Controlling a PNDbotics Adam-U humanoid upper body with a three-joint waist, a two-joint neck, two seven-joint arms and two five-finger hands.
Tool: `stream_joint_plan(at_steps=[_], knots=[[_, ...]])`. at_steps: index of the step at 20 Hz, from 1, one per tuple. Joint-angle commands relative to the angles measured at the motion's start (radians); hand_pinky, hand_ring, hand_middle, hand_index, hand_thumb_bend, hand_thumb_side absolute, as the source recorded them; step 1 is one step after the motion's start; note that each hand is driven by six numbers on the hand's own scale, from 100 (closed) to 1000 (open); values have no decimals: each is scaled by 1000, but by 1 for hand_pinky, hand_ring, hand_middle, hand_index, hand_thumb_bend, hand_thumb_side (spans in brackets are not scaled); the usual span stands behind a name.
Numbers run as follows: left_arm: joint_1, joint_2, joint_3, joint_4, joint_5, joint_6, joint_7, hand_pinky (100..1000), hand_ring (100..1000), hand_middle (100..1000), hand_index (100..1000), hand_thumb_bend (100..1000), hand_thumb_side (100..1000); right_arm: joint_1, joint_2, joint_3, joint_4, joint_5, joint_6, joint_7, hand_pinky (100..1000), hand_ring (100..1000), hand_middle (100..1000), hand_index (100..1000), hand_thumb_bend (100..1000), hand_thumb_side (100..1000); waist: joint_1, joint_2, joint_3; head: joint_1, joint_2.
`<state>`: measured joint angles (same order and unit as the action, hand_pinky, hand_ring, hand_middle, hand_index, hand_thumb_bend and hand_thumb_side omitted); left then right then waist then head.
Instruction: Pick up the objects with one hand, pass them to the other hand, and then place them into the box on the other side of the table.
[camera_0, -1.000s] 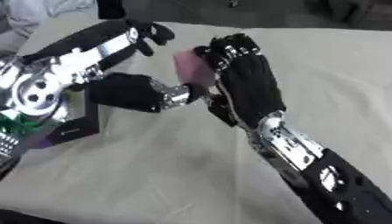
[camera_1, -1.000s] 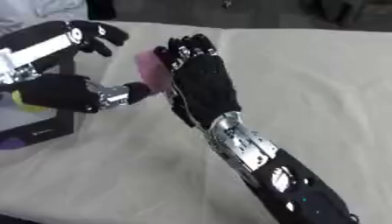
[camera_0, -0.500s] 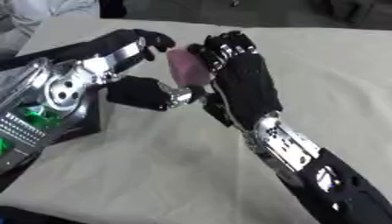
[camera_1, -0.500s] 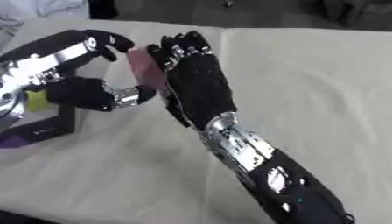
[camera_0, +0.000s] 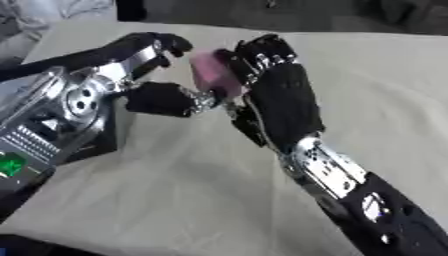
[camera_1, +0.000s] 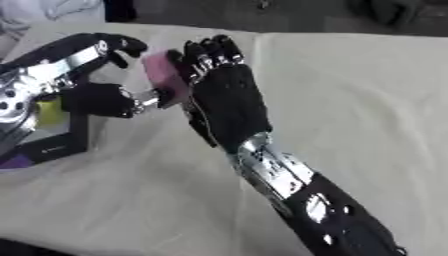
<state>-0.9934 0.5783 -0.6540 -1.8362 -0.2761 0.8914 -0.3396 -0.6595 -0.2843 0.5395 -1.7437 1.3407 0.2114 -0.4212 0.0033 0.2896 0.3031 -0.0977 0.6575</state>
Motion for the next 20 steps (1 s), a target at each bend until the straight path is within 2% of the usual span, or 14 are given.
stream_joint_plan(at_steps=[1,5,9,12,13,15,20], knots=[[-20,2,3,-1,17,15,-11,974,869,851,921,497,616,-15,2,4,-7,-6,-17,-14,685,584,481,560,214,100,2,-19,1,6,-8],[-22,-4,0,4,28,12,-14,974,868,844,901,483,617,-17,3,7,-4,-14,-40,-27,686,581,477,557,234,100,0,-17,-1,6,-9],[-20,-6,-4,15,34,8,-16,969,864,835,876,396,611,-17,1,7,-2,-14,-32,-39,684,578,475,555,247,100,-2,-17,-1,3,-9],[-19,-10,-5,25,35,8,-12,962,859,807,850,286,611,-2,-31,6,-36,-29,-28,-45,683,577,474,554,250,100,-4,-16,-2,-1,-11],[-18,-11,-5,29,35,10,-10,957,856,797,829,206,618,1,-36,6,-45,-32,-28,-44,683,577,474,553,252,100,-5,-16,-3,-3,-11],[-18,-13,-5,36,37,13,-3,949,849,778,796,104,606,3,-42,6,-56,-36,-28,-42,683,576,474,553,254,100,-5,-17,-3,-4,-11],[-14,-19,-3,48,53,15,11,919,798,696,685,100,545,5,-46,5,-63,-39,-29,-41,686,577,474,554,248,100,-6,-17,-5,-6,-10]])
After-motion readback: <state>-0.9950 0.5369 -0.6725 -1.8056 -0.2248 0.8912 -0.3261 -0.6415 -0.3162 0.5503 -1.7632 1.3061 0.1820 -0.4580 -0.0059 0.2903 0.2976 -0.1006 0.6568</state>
